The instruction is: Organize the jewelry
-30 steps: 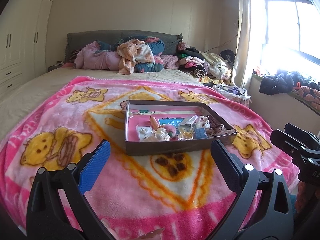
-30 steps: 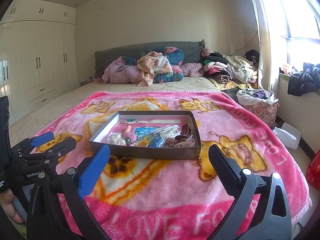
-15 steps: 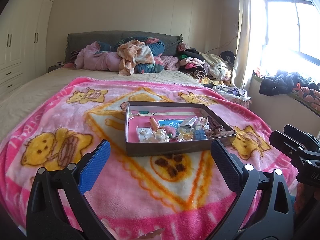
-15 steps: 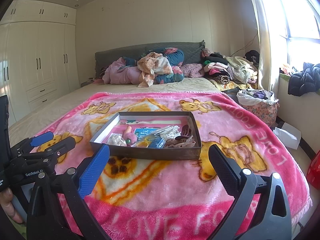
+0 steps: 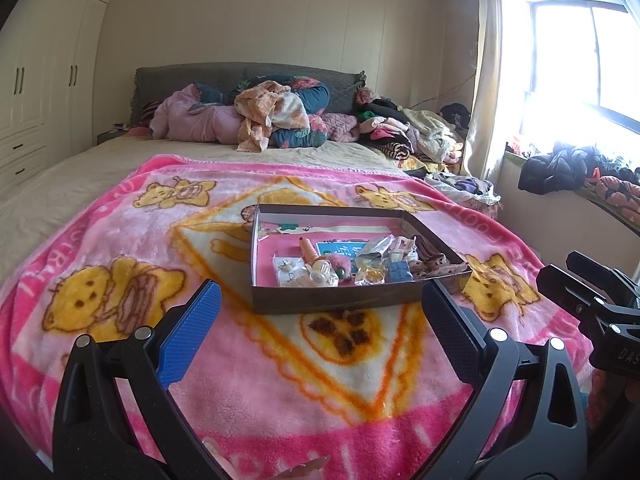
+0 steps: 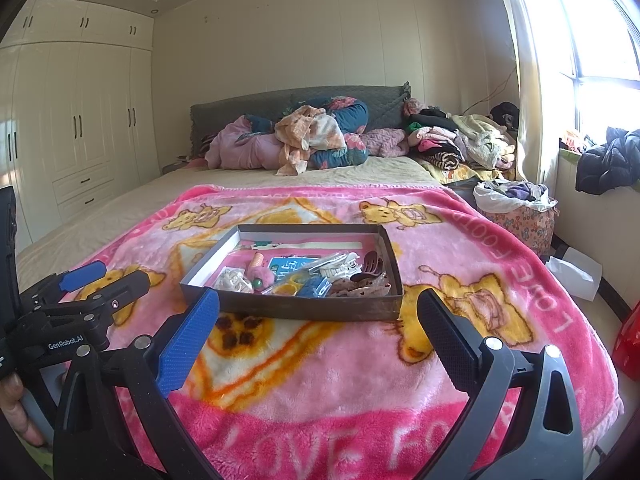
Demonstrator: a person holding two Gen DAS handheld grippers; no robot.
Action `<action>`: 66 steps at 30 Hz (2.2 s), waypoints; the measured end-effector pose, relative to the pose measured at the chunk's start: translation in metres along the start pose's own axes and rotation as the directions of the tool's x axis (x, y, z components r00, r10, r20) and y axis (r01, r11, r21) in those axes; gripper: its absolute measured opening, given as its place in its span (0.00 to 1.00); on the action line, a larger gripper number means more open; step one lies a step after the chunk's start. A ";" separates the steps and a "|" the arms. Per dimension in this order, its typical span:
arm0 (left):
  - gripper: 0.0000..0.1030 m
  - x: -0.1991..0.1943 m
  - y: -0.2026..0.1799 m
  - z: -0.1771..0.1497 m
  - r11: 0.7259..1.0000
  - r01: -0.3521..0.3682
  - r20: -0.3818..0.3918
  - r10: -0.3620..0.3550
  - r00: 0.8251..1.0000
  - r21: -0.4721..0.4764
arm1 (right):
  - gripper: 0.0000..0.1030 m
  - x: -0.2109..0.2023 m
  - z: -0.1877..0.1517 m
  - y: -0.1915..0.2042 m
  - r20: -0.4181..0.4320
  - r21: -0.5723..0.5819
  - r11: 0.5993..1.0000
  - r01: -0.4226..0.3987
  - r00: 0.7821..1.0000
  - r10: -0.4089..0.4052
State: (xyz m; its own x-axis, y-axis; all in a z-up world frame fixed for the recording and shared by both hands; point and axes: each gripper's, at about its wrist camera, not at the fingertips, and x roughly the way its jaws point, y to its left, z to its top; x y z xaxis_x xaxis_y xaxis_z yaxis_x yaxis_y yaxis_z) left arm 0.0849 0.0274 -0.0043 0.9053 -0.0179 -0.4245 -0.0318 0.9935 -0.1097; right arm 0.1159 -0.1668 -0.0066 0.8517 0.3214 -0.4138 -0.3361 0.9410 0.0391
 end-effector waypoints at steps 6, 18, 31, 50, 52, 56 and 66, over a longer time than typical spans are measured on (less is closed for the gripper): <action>0.89 -0.001 0.001 0.001 1.000 0.001 0.002 -0.001 1.000 -0.001 | 0.94 0.001 0.000 0.001 -0.001 0.000 1.000 -0.001 1.000 0.001; 0.89 0.000 0.001 0.000 1.000 0.001 0.002 -0.001 1.000 -0.001 | 0.94 0.001 -0.001 0.001 0.000 0.000 1.000 0.000 1.000 0.000; 0.89 0.000 0.001 -0.001 1.000 0.001 0.003 -0.001 1.000 -0.001 | 0.94 0.000 -0.002 0.001 0.001 0.000 1.000 0.000 1.000 0.000; 0.89 0.002 0.001 -0.003 1.000 0.003 0.004 -0.003 1.000 -0.001 | 0.94 0.000 -0.002 0.001 0.002 -0.001 1.000 0.002 1.000 -0.002; 0.89 0.002 0.001 -0.003 1.000 0.002 0.005 -0.002 1.000 -0.001 | 0.94 0.000 -0.002 0.001 0.002 -0.001 1.000 0.000 1.000 0.000; 0.89 0.001 0.000 -0.003 1.000 0.002 0.006 -0.002 1.000 0.000 | 0.94 0.000 -0.002 0.001 0.002 0.000 1.000 0.002 1.000 -0.002; 0.89 0.000 0.000 -0.004 1.000 0.007 0.003 -0.007 1.000 -0.003 | 0.94 0.000 0.000 0.002 -0.003 0.001 1.000 0.006 1.000 -0.006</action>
State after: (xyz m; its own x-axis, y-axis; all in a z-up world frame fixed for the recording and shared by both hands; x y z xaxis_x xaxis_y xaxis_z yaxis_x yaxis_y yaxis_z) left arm 0.0834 0.0273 -0.0076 0.9066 -0.0242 -0.4213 -0.0269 0.9930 -0.1149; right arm 0.1153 -0.1647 -0.0066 0.8526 0.3151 -0.4170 -0.3302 0.9432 0.0376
